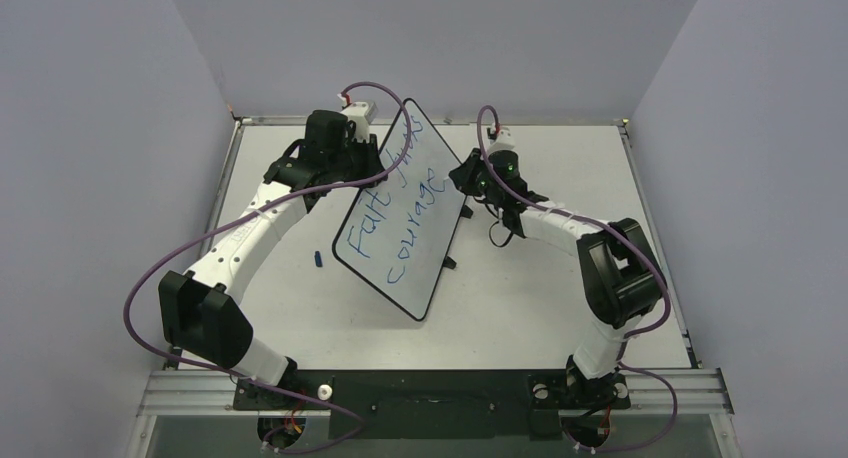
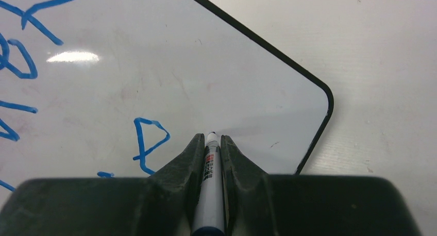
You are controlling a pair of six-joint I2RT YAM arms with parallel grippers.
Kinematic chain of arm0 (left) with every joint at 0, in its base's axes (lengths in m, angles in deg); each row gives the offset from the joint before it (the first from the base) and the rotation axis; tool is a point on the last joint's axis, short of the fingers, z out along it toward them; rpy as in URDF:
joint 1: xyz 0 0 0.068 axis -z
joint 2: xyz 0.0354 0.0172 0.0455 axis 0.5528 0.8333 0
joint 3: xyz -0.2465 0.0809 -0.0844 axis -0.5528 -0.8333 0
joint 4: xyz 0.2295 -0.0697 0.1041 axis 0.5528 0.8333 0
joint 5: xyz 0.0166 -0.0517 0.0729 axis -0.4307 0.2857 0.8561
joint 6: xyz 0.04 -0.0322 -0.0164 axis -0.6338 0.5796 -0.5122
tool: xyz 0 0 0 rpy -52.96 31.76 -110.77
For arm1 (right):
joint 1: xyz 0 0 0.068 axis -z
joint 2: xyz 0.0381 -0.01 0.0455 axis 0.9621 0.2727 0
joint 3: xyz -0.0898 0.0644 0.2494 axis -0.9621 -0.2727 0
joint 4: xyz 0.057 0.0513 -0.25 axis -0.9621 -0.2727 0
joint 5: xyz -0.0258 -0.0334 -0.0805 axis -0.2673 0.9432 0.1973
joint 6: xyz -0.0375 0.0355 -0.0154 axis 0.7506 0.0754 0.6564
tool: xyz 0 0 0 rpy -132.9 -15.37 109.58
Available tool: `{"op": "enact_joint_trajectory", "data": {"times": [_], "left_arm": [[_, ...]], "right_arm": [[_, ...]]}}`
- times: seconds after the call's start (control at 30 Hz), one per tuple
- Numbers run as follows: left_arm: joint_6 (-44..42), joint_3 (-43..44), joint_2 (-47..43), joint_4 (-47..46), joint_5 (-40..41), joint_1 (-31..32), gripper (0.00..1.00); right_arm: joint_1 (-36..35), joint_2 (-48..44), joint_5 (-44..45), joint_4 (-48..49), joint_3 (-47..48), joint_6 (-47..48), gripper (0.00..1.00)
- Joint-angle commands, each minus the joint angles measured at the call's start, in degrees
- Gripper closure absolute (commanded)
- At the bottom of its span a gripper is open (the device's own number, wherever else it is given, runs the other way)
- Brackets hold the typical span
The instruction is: Write a sentence on the whiteboard
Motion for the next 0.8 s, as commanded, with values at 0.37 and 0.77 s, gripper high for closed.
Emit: {"op": "enact_joint_trajectory", "data": {"times": [0.37, 0.77], "left_arm": [[-5.91, 1.18, -1.78, -3.49, 4.62, -0.16, 1.0], [-5.48, 0.67, 2.26, -5.0, 3.55, -0.26, 1.0]], "right_arm": [[0.69, -11.52, 2.66, -6.0, -0.04, 2.05, 1.0], [0.3, -25.07, 8.22, -9.75, -10.7, 5.15, 1.0]]}}
